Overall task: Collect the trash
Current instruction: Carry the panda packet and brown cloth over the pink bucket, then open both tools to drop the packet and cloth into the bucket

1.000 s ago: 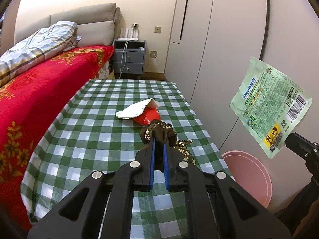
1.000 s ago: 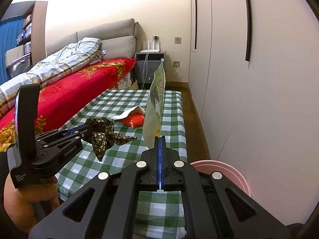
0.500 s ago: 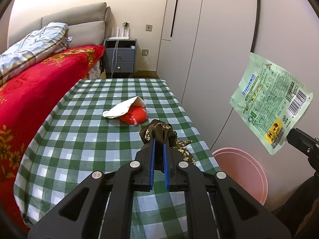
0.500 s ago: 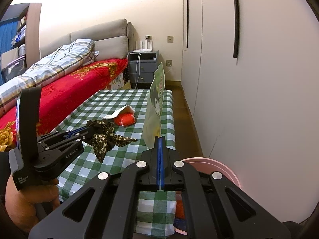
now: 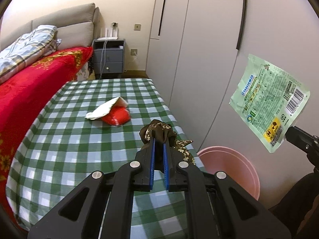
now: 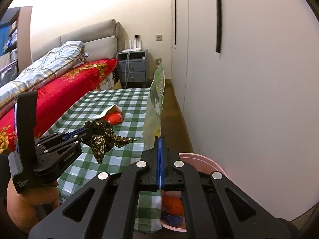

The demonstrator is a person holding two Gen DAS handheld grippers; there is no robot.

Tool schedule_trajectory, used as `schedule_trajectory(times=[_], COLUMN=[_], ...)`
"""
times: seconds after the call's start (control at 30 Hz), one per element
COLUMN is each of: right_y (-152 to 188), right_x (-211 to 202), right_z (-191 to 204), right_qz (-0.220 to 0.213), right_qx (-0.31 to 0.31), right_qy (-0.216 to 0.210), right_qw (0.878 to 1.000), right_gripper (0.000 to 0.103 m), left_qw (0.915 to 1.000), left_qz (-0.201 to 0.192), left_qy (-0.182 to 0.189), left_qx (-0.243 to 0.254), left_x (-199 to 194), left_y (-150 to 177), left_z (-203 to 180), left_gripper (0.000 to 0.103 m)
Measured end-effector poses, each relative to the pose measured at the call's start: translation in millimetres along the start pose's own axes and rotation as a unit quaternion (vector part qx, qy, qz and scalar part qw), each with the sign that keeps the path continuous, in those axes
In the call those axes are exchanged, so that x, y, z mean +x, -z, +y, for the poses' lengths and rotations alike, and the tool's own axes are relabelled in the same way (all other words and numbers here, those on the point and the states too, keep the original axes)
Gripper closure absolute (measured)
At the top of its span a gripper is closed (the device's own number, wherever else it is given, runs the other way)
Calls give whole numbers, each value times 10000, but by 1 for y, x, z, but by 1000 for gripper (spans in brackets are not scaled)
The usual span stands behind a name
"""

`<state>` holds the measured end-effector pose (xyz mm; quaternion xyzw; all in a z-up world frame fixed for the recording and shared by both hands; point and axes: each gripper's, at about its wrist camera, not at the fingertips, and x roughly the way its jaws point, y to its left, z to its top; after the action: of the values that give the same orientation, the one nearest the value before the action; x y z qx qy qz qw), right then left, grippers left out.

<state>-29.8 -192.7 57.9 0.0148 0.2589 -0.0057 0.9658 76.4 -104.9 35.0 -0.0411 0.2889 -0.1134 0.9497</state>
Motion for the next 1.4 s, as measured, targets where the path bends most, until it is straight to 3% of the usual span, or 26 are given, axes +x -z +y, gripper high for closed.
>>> schedule_trajectory(times=[0.43,0.97,1.07,1.13,1.2,1.27,1.4], right_y=[7,19,20,21,21,21,21], right_x=[5,36,38,39,40,39,37], right_z=[-41,-62,-67,-69,-68,-66,-67], right_qz=[272,874,923,929,937,901,865], right_qx=[559,744,877,950,938,898,919], right_qy=[404,1023,1110,1163,1189,1213,1209], right_qw=[9972,9881,9856,9843,9840,9844,9846], right_gripper=[103,103,101,100,95,81,79], left_qw=[9967,9863,9833,9834,9837,9842,9856], left_qz=[158,975,1103,1101,1096,1081,1031], left_qy=[782,1313,1432,1433,1417,1397,1342], left_qx=[133,213,191,181,163,122,59], left_x=[27,94,101,102,101,100,96], left_y=[2,27,31,30,30,30,28], left_z=[-53,-96,-100,-98,-95,-92,-85], left_gripper=[96,94,85,72,71,71,71])
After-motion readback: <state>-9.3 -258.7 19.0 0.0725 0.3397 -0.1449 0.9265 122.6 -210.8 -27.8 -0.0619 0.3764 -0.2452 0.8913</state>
